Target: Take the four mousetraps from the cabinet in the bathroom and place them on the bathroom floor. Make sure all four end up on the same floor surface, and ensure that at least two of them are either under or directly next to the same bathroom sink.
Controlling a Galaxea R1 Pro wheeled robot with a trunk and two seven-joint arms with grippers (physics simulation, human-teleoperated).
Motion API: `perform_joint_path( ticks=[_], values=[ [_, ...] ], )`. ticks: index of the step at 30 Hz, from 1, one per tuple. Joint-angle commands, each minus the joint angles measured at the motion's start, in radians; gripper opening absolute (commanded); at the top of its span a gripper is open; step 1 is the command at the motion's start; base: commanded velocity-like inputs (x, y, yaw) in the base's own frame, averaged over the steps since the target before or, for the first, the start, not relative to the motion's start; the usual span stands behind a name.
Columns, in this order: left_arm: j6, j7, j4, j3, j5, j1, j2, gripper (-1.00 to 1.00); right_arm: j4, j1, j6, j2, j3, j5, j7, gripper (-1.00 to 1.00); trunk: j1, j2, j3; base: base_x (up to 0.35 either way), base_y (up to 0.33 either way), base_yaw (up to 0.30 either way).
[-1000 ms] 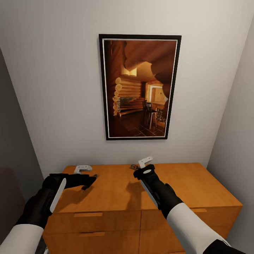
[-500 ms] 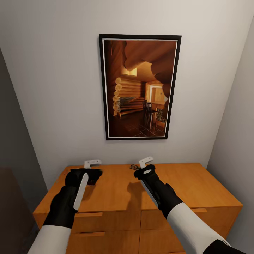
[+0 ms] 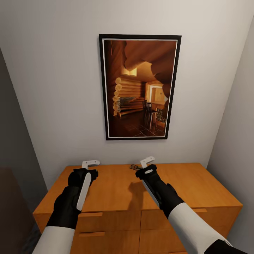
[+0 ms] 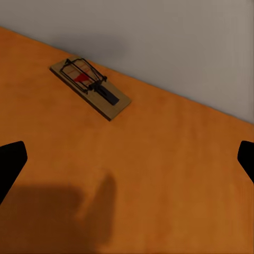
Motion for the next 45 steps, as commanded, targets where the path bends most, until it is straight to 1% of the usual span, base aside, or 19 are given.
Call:
perform_joint_path(
  ticks=[1, 6, 11, 28, 33, 37, 45],
  values=[
    [0.003, 0.009, -0.001, -0.001, 0.009, -0.001, 0.0, -1.0, -0.001, -0.001, 0.007, -0.001, 0.003, 0.0, -0.004, 1.0, 0.0, -0.001, -0.002, 0.0, 0.0, 0.0],
    [0.0, 0.009, 0.001, -0.002, 0.009, -0.001, 0.0, -1.0, 0.0, -0.001, 0.008, -0.016, 0.003, 0.0, 0.0, 1.0, 0.0, -0.001, -0.002, 0.0, 0.0, 0.0],
    [-0.003, 0.01, 0.002, -0.002, 0.008, -0.001, 0.0, -1.0, 0.0, -0.001, 0.009, -0.022, 0.003, 0.001, 0.001, 1.0, 0.0, -0.001, -0.002, 0.0, -0.066, 0.0],
    [-0.003, 0.012, 0.017, -0.002, 0.005, -0.001, 0.0, -1.0, 0.0, -0.001, 0.009, -0.023, 0.004, 0.0, 0.001, 1.0, 0.0, -0.001, -0.002, 0.0, -0.292, 0.0],
    [-0.003, 0.012, 0.018, -0.002, 0.005, -0.001, 0.0, -1.0, 0.0, -0.001, 0.009, -0.023, 0.005, -0.001, 0.001, 1.0, 0.0, -0.001, -0.002, 0.0, -0.143, 0.005],
    [-0.003, 0.012, 0.018, -0.002, 0.005, -0.001, 0.0, -1.0, 0.0, -0.001, 0.009, -0.023, 0.005, -0.001, 0.0, 1.0, 0.0, -0.001, -0.002, 0.0, -0.028, 0.156],
    [-0.003, 0.012, 0.018, -0.002, 0.005, -0.001, 0.0, -1.0, 0.0, -0.001, 0.007, -0.023, 0.005, -0.001, 0.001, 1.0, 0.0, -0.001, -0.002, 0.0, -0.003, 0.281]
  ],
)
